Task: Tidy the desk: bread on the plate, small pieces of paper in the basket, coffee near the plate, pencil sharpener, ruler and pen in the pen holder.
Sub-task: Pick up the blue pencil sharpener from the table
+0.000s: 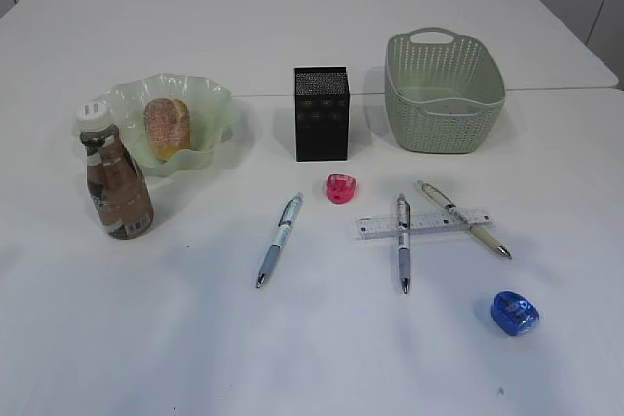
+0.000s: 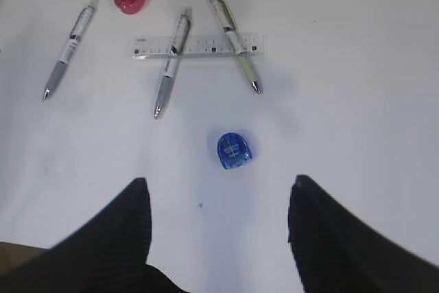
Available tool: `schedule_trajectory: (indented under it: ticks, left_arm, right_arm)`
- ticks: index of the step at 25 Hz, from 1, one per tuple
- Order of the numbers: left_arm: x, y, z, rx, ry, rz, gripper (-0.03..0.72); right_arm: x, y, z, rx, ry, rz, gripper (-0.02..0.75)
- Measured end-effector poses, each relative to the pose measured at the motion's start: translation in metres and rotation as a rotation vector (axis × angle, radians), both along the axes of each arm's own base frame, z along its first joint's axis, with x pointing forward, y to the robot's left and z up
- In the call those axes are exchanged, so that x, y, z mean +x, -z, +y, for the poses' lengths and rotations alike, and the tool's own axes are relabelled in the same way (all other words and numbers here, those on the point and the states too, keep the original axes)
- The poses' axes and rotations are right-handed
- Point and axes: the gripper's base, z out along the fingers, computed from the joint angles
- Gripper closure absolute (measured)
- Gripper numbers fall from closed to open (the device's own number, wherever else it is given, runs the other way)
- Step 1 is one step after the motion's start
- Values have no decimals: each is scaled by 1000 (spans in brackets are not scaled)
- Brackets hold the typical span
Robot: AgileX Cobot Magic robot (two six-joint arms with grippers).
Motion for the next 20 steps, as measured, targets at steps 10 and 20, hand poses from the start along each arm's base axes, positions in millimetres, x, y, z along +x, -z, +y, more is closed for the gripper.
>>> schedule_trajectory:
  ticks: [10, 20]
  left_arm:
    - [-16, -37, -3, 73, 100, 183, 240]
    - [-20, -35, -2, 122, 118, 253, 240]
  right_arm:
    - [53, 51, 5, -51, -49, 202, 245]
    - [86, 107, 48, -234, -237, 336, 244]
